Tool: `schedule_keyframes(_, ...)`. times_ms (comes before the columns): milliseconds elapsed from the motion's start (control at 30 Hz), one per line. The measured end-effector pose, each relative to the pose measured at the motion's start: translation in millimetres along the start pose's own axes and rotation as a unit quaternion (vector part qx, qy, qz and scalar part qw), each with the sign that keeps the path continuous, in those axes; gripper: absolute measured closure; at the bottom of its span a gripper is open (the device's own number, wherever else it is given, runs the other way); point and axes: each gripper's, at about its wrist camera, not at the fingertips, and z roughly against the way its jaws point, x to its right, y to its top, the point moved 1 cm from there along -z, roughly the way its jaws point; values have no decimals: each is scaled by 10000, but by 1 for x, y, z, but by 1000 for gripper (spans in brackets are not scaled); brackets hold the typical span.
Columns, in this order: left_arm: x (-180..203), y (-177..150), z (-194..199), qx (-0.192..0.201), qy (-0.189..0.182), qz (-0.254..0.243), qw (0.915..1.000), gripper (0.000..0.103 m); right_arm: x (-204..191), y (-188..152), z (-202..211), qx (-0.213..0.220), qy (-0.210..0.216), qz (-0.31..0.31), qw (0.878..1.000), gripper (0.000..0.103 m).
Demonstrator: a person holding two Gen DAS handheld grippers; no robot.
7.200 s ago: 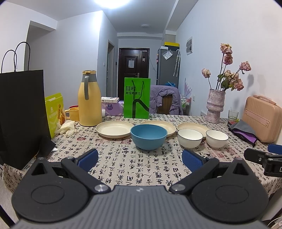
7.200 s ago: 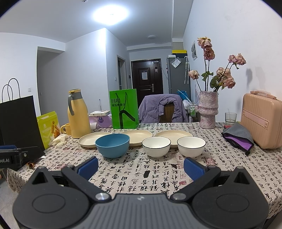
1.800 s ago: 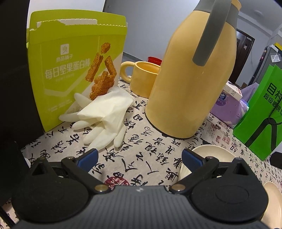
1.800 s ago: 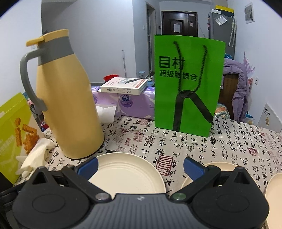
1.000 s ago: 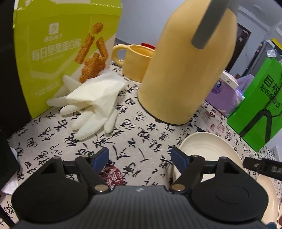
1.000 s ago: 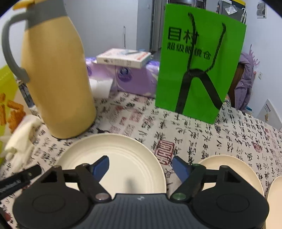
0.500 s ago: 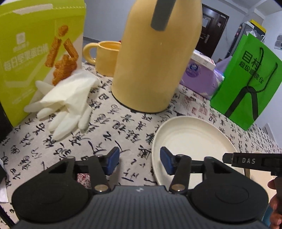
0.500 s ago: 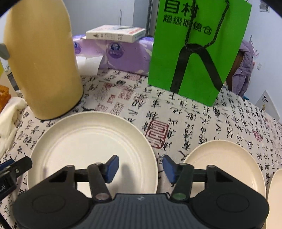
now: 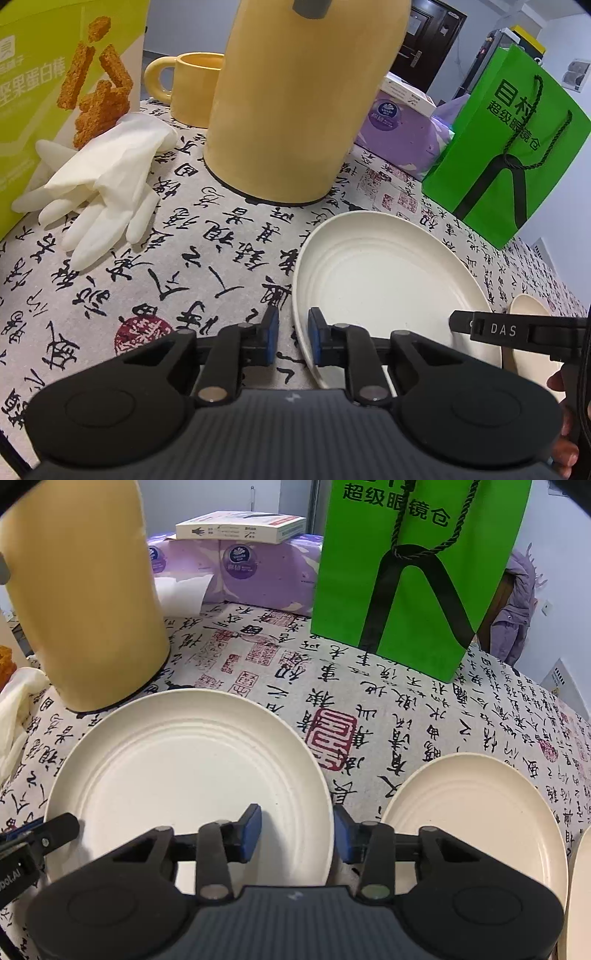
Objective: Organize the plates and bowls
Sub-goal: 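Lower the left tool onto the rim of the cream plate and close it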
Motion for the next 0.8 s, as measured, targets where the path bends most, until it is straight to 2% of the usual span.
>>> schedule_keyframes(267, 1, 0, -1, 0, -27, -26, 10000, 88, 4, -3, 1, 70, -2, -56, 10000, 78)
schedule_keyframes(567, 0, 1, -2, -6, -36, -42, 10000, 89, 13, -8, 5, 182, 202, -224, 9994, 88)
schedule_keyframes(800, -1, 1, -1, 21, 10, 2, 10000, 89, 15, -11, 6, 202, 351, -265, 9988, 90)
